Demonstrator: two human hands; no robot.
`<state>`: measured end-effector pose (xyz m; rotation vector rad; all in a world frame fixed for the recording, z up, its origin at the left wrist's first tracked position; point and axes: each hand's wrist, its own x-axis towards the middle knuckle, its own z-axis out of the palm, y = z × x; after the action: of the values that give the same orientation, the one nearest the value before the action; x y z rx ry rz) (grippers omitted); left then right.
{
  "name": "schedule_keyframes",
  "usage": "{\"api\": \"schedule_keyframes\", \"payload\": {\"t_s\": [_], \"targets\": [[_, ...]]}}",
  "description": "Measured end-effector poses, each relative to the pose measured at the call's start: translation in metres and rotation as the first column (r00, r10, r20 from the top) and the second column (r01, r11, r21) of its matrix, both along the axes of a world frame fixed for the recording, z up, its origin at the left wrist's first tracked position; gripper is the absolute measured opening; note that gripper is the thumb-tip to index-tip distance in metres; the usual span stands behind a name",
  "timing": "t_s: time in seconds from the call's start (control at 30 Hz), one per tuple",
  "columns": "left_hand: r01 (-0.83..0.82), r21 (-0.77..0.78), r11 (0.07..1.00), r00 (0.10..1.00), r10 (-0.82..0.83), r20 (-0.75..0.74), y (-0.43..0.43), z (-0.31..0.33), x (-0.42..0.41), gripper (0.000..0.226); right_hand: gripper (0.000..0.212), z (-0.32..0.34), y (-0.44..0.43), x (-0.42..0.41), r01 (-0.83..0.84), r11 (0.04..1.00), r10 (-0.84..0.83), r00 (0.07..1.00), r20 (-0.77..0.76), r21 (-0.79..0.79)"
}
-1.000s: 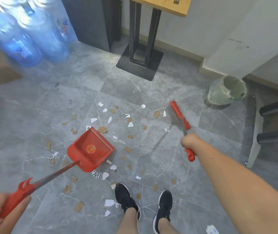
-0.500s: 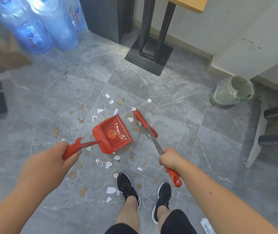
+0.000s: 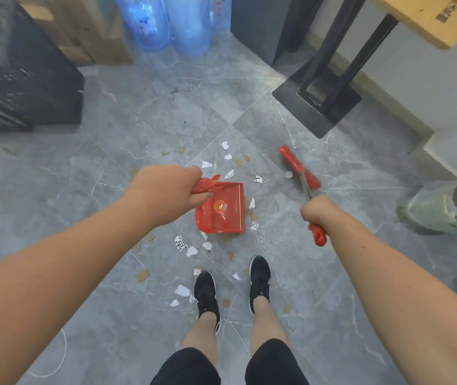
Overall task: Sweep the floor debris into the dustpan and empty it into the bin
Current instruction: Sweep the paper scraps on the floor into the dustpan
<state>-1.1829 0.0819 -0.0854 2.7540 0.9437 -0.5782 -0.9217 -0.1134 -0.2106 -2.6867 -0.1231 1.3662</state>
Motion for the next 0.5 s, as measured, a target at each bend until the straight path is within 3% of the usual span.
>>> {"api": "schedule_keyframes", "payload": {"t_s": [0.17, 0.27, 0.37, 0.5], "targets": [[-0.047, 0.037, 0.998, 0.999, 0.048, -0.002, 0.002, 0.005, 0.012, 0.047, 0.025, -0.019, 0.017, -0.012, 0.026, 0.999, -0.023, 0.989, -0.147, 0.024], [-0.093, 0.045, 0.995, 0.996, 0.093, -0.001, 0.004, 0.009, 0.005, 0.049, 0.007, -0.020, 0.009, -0.053, -0.110, 0.994, 0.111, 0.976, -0.188, 0.011], [-0.189, 0.088, 0.978, 0.982, 0.188, 0.027, 0.003, 0.009, -0.014, 0.050, 0.004, -0.017, -0.005, -0.086, -0.255, 0.966, 0.255, 0.938, -0.236, 0.035], [-0.324, 0.111, 0.939, 0.946, 0.320, 0.053, 0.000, 0.014, -0.047, 0.050, 0.014, 0.001, -0.019, -0.105, -0.260, 0.961, 0.275, 0.920, -0.279, 0.090]]}}
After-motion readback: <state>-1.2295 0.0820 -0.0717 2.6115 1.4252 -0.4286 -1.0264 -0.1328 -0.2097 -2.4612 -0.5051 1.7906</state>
